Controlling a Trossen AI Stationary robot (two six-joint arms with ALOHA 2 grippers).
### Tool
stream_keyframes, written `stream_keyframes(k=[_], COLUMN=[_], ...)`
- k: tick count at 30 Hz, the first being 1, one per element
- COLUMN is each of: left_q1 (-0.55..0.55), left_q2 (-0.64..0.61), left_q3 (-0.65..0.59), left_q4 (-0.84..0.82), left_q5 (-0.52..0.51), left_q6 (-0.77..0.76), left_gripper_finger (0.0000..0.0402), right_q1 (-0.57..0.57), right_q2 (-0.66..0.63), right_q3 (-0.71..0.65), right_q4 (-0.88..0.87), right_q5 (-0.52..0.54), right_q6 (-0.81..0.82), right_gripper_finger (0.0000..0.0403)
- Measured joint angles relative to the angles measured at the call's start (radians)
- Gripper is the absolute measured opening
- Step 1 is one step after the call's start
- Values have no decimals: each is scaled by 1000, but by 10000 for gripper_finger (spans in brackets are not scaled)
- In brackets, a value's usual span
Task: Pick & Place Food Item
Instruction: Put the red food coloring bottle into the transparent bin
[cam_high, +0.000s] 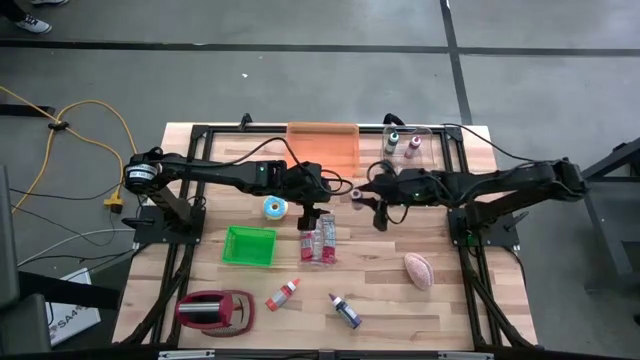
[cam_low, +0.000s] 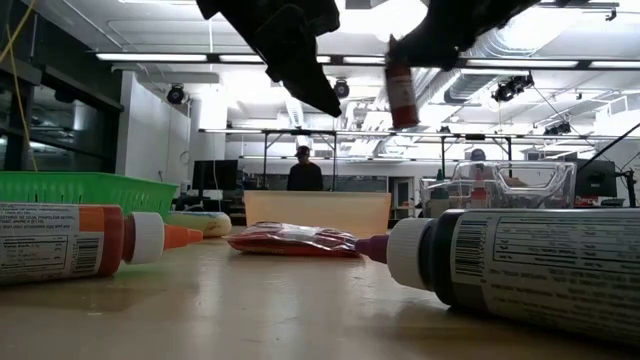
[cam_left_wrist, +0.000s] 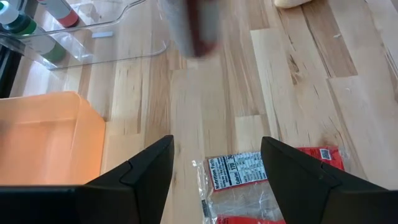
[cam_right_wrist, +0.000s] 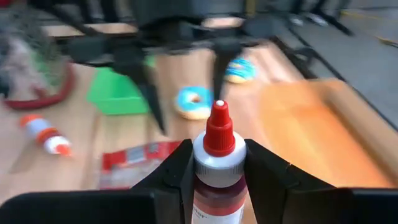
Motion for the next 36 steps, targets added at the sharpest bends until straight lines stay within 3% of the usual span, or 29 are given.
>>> stream_keyframes(k=[7, 15, 21, 29, 36], left_q1=[0, 0, 0, 0, 0], left_q2=[0, 0, 1, 1, 1], left_q3=[0, 0, 0, 0, 0], left_q4=[0, 1, 1, 1, 1], left_q5=[0, 0, 0, 0, 0], left_q6=[0, -1, 0, 0, 0], left_gripper_finger=[235, 235, 235, 235, 235], right_q1=[-36, -188, -329, -470, -548], right_q2=[-73, -88, -91, -93, -93], right_q3=[0, 0, -138, -372, -488], right_q4=[-139, -250, -95, 302, 407], right_q5=[231, 424, 426, 377, 343], right_q6=[86, 158, 162, 167, 218], right_gripper_finger=[102, 102, 102, 102, 103])
